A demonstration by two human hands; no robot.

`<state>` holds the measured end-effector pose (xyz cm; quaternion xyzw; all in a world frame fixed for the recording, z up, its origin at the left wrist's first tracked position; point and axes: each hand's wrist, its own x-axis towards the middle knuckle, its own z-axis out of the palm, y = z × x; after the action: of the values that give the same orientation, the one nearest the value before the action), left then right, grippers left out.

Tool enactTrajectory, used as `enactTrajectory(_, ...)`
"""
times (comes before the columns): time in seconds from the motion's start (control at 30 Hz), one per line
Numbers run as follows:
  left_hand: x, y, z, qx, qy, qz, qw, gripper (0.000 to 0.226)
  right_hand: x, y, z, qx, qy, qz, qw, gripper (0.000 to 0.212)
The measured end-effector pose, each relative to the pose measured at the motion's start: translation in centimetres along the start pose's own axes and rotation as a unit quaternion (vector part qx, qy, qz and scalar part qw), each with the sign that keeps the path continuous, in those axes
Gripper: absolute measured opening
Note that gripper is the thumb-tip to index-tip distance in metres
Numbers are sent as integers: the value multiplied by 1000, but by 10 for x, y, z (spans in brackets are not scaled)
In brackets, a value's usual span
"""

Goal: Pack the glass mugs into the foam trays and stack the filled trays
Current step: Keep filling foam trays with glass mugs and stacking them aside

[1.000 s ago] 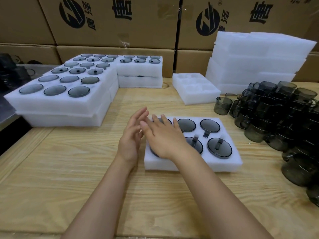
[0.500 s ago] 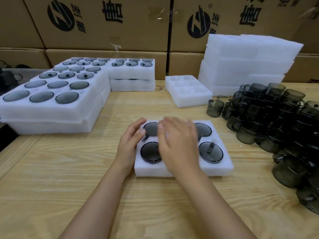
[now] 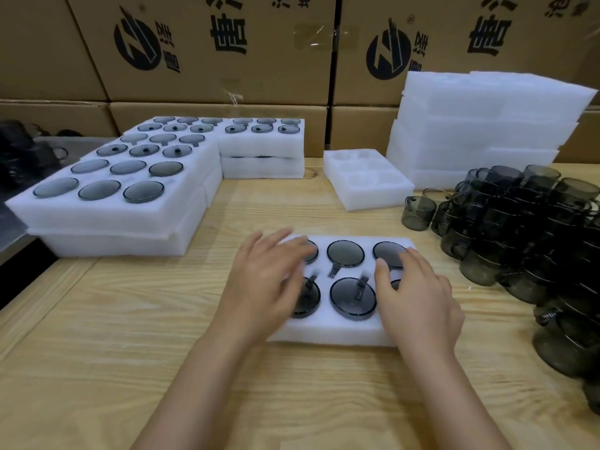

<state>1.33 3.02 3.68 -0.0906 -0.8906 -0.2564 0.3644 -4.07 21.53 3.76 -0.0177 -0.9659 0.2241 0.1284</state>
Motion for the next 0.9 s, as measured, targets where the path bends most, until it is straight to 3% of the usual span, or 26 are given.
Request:
enactTrajectory(0.07,-6,31,14,107,-39,103,988,37,0,0,2,33,22,-2,999,43)
enactTrajectory(0.2,-24,77,58,251,-190,78,946,67,5,7,7,169,58,24,984,34)
enactTrajectory(0.33,-21,62,66,257,-181,91,945,69,10,20,13,349,90,65,931,50)
enactTrajectory(0.4,-15,52,68,259,-189,78,944,70,15,26,20,425,98,70,897,46)
enactTrajectory(0.63,24,-9,73,319,-153,55,934,61,18,28,40,384,22,56,921,30)
enactTrajectory(0.8,60,-59,94,294,-191,-114,930,60,19,31,42,369,10,43,929,34)
enactTrajectory(0.9,86,-88,101,296,-187,-151,925,66,20,31,45,355,10,18,935,40)
